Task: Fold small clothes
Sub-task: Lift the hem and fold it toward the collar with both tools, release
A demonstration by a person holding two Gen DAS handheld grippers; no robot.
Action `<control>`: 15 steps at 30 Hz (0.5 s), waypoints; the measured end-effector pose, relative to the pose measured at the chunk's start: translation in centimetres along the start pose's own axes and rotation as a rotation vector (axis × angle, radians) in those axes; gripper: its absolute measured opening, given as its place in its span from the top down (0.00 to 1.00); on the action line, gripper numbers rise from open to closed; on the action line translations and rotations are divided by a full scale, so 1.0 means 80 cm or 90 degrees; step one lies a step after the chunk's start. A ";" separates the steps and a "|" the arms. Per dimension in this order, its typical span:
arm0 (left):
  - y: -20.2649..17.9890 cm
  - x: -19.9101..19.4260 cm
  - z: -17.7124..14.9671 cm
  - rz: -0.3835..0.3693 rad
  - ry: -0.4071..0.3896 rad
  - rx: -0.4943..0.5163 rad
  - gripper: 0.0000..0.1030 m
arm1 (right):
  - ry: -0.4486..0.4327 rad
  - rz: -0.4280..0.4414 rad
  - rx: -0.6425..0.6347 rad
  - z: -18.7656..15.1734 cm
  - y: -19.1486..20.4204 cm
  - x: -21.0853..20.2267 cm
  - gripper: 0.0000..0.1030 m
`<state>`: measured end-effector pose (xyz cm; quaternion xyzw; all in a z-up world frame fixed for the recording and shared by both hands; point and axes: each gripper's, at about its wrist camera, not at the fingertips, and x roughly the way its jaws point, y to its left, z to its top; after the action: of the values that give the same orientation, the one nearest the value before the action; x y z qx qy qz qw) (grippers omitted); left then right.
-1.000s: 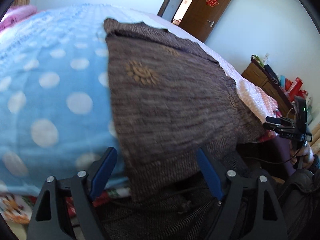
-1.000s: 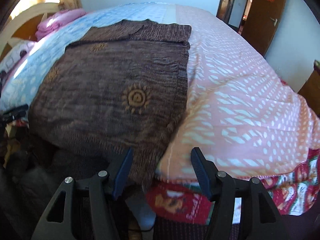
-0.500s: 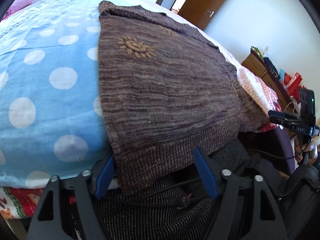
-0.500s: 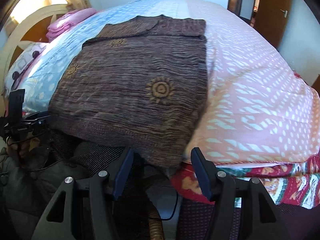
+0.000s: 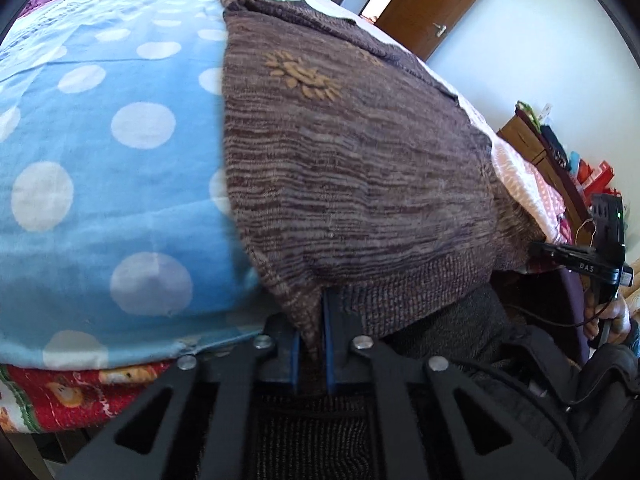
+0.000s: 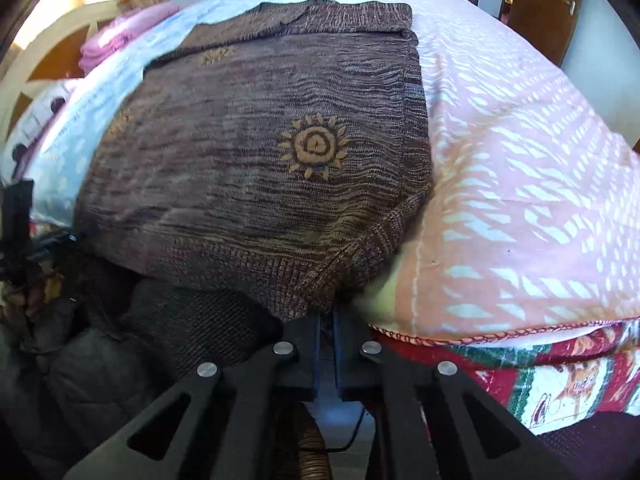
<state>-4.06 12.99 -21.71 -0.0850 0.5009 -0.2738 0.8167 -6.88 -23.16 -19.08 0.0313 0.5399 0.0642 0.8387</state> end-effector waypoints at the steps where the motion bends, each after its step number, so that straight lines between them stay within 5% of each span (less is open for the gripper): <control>1: -0.004 -0.005 0.002 -0.003 -0.006 0.003 0.94 | -0.006 0.019 0.009 0.001 -0.001 -0.002 0.96; 8: -0.022 -0.050 0.043 -0.034 -0.065 -0.001 0.94 | -0.091 0.179 0.083 0.036 -0.015 -0.048 0.96; 15: -0.013 -0.061 0.131 -0.035 -0.098 -0.024 0.94 | -0.174 0.216 0.118 0.126 -0.044 -0.059 0.96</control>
<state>2.89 13.33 -12.43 -0.1349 0.4391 -0.2792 0.8432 0.60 -27.12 -11.10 0.2071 0.4122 0.1493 0.8746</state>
